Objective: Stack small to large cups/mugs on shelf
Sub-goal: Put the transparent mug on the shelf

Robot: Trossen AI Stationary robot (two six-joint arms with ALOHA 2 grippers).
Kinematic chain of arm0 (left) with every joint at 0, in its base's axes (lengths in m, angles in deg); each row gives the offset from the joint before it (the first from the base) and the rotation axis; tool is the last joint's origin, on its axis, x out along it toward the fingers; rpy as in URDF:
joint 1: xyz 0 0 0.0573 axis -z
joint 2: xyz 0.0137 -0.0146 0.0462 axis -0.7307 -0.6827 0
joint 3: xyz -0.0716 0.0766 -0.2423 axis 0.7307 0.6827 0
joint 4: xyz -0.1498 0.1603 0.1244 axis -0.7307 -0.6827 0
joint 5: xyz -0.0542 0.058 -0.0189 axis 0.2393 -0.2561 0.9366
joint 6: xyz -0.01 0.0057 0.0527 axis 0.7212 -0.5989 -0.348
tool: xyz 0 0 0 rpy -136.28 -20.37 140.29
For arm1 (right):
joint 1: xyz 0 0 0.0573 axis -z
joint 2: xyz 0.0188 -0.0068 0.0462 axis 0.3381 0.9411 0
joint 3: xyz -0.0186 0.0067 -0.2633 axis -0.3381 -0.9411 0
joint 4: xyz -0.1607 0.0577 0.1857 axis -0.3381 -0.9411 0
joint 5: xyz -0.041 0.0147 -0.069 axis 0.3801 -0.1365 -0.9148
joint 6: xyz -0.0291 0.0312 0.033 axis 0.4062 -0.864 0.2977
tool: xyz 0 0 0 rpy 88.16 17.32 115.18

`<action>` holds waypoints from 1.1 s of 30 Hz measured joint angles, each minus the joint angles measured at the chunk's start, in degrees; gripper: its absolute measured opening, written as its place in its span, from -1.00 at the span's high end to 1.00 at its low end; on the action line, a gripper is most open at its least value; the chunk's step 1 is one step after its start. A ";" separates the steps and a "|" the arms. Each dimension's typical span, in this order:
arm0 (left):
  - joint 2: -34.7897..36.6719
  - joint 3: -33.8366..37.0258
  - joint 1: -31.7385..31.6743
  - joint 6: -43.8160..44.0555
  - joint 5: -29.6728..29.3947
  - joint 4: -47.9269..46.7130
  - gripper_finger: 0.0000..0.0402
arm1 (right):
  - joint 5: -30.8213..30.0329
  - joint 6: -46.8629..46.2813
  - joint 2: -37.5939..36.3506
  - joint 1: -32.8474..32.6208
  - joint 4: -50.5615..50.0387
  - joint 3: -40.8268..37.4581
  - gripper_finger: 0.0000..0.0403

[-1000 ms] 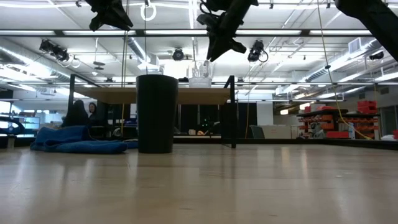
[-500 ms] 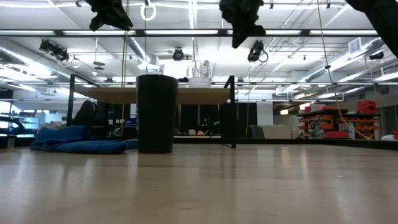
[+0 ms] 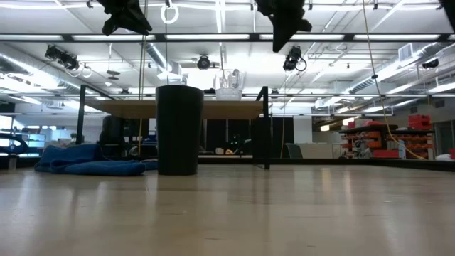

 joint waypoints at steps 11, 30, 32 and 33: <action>0.00 0.00 0.01 0.00 0.01 -0.01 0.56 | 7.69 -4.84 -12.96 -0.08 40.69 -31.17 0.99; -0.02 0.00 0.01 0.49 0.01 0.00 0.57 | 8.61 -3.32 -6.77 -0.78 46.20 -32.20 1.00; -0.02 0.00 0.01 0.50 0.01 0.02 0.59 | 8.63 -3.30 -6.44 -0.78 47.87 -32.20 1.00; -0.02 0.00 0.03 0.51 0.01 0.00 0.59 | 8.62 -3.30 -6.35 -0.78 47.71 -32.20 1.00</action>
